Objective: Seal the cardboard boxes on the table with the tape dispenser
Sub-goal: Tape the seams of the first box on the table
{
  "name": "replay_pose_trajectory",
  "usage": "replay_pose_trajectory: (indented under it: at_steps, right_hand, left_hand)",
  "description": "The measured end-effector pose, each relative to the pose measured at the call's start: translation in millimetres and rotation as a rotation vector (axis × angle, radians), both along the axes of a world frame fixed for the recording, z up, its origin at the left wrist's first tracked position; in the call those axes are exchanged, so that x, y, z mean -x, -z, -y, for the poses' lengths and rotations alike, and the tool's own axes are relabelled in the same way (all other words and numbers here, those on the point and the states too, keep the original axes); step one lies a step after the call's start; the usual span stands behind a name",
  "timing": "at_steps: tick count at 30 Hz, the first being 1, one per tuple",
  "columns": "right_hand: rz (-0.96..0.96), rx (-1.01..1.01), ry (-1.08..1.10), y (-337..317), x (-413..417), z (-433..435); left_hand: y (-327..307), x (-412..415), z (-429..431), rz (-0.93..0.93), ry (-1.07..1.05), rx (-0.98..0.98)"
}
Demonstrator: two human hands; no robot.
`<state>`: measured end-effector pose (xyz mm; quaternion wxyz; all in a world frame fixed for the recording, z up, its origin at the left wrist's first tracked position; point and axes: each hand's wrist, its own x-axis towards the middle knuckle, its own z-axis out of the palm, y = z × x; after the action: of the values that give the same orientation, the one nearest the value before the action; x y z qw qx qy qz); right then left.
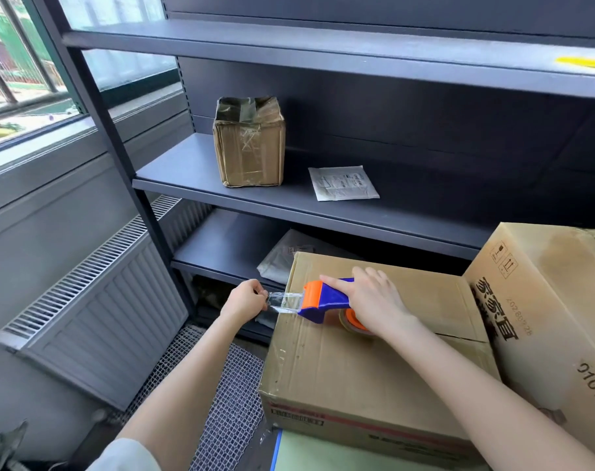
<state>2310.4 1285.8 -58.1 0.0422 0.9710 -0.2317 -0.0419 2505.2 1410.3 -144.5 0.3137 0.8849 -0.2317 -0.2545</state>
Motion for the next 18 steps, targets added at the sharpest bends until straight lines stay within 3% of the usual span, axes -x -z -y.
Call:
replay_pose_trajectory:
  at_steps: [10,13,18]
  right_hand:
    - [-0.008,0.01,-0.007,2,-1,-1]
    - [-0.002,-0.003,-0.004,0,0,-2]
    - [-0.011,-0.011,-0.002,0,1,-4]
  left_hand:
    - [13,26,11,0.128,0.064,-0.168]
    - [13,19,0,0.08,0.001,-0.201]
    - [10,25,-8,0.023,0.021,0.115]
